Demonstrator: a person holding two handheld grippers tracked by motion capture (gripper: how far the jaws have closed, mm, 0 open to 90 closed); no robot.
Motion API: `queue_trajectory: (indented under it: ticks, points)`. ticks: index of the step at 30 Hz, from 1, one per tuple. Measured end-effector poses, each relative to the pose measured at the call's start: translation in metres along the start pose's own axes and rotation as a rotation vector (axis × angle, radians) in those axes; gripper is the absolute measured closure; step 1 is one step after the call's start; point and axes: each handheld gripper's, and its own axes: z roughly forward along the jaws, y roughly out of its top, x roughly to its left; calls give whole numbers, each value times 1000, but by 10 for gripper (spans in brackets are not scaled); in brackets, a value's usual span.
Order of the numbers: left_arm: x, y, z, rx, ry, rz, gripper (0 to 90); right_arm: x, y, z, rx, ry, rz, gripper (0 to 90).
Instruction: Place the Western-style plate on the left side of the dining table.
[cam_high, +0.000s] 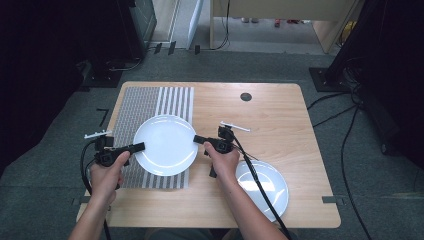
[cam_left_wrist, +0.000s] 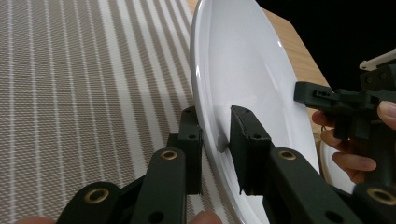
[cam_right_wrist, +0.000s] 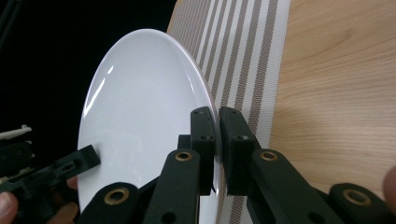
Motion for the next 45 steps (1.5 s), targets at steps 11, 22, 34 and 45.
queue_trajectory:
  ticks: [11, 22, 34, 45]
  points:
    - [40, 23, 4, -3, 66, -58, 746, 11, 5, 47, 15, -39, -3, 858]
    - [78, 52, 35, 56, 103, -149, 724, 9, 27, 87, 17, -103, 17, 861]
    - [100, 71, 64, 73, 142, -234, 723, -5, 29, 113, -36, -153, 68, 860]
    - [110, 70, 67, 52, 187, -267, 706, -2, 26, 126, -37, -182, 35, 853]
